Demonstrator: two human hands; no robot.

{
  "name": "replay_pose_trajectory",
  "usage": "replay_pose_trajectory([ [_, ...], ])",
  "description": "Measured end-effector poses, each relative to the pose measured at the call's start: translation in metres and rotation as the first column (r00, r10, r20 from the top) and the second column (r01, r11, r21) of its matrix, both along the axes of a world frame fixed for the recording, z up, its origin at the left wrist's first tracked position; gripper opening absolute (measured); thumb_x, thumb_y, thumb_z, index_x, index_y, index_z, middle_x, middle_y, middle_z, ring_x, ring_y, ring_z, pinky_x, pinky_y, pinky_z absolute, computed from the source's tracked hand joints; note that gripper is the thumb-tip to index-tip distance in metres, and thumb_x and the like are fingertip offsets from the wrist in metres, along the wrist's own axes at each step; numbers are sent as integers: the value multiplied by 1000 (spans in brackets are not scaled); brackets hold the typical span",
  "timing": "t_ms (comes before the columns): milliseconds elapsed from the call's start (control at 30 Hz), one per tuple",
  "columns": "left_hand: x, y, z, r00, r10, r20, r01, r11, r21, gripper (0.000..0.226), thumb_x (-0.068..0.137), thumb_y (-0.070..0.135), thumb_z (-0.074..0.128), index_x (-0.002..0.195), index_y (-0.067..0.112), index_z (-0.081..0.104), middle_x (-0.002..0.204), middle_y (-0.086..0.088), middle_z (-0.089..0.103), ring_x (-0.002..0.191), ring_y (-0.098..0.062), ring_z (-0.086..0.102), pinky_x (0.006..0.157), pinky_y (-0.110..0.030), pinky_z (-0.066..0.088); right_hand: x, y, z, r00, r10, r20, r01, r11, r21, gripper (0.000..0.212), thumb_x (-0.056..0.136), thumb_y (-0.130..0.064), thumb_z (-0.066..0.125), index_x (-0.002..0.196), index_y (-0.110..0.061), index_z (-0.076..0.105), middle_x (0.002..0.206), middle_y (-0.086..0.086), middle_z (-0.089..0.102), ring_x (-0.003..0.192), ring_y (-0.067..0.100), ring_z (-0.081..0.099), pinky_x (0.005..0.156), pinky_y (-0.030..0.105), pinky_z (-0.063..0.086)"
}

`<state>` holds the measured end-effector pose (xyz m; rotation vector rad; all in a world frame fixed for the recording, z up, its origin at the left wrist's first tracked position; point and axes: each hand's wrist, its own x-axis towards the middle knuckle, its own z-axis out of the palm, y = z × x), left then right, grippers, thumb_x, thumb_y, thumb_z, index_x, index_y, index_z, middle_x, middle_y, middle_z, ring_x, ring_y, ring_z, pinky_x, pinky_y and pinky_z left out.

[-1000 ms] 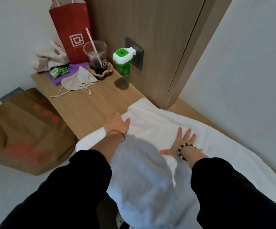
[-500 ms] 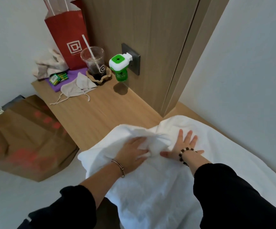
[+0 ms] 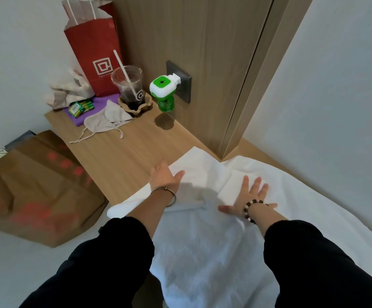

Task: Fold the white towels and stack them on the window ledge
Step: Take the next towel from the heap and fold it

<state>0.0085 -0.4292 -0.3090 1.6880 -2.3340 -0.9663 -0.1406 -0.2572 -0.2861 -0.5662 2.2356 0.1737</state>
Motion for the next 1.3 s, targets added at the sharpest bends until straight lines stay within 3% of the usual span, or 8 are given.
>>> replay_pose_trajectory([
  [333,-34,-17,13,993,28,119,-63,950,307,43,78,29,70,112,6,60,103,-7,64,97,-28,60,80,-31,47,-5,-1,-5,1000,-12,10,12,1000,-14,139,60,-76,67,140,-28,-35,145,3,-45,138,31,-34,108,69,3],
  [467,-30,-12,28,995,96,-9,-77,851,519,52,75,33,71,118,7,59,116,-7,62,104,-27,58,85,-29,43,-5,1,-7,1000,-17,2,17,999,-39,139,59,-76,68,141,-29,-33,146,3,-44,138,31,-33,108,68,2],
  [767,-24,12,113,933,132,-334,69,846,529,37,93,38,57,112,6,60,99,-6,62,81,-18,59,68,-26,47,-13,14,-5,1000,2,17,1,980,-197,114,71,-75,57,148,-33,-16,153,2,-32,143,30,-22,111,62,4],
  [833,-34,21,132,884,207,-419,57,841,538,39,93,38,56,112,5,61,95,-7,64,83,-22,62,73,-29,51,-28,24,9,942,-196,271,290,882,-372,92,83,-61,58,152,-29,7,159,-3,-13,146,27,-4,115,55,13],
  [900,-53,38,158,841,210,-499,92,853,514,40,92,41,56,113,7,62,102,-9,66,99,-29,63,91,-38,50,-49,39,22,736,-369,568,660,577,-481,65,92,-35,60,147,-18,30,157,-1,16,141,25,26,114,45,24],
  [1067,-106,122,206,757,-93,-646,358,887,292,35,98,28,49,112,0,63,104,-13,64,97,-24,59,79,-27,42,-87,87,66,469,-545,695,856,87,-509,20,100,-28,44,104,-15,59,115,7,60,91,18,59,76,35,44],
  [1200,-106,185,153,732,-618,-287,679,693,242,37,97,17,46,131,6,51,128,-15,58,119,-27,52,87,-24,36,-93,129,92,412,-576,706,861,-9,-509,36,103,-32,30,90,-10,56,85,10,63,77,20,60,67,33,45],
  [1300,-78,200,87,576,-817,16,781,556,284,53,95,23,52,144,11,35,142,-9,45,132,-25,40,104,-26,29,-83,161,91,474,-666,576,827,113,-550,36,102,-30,32,83,-11,56,82,9,61,73,22,57,64,31,41],
])
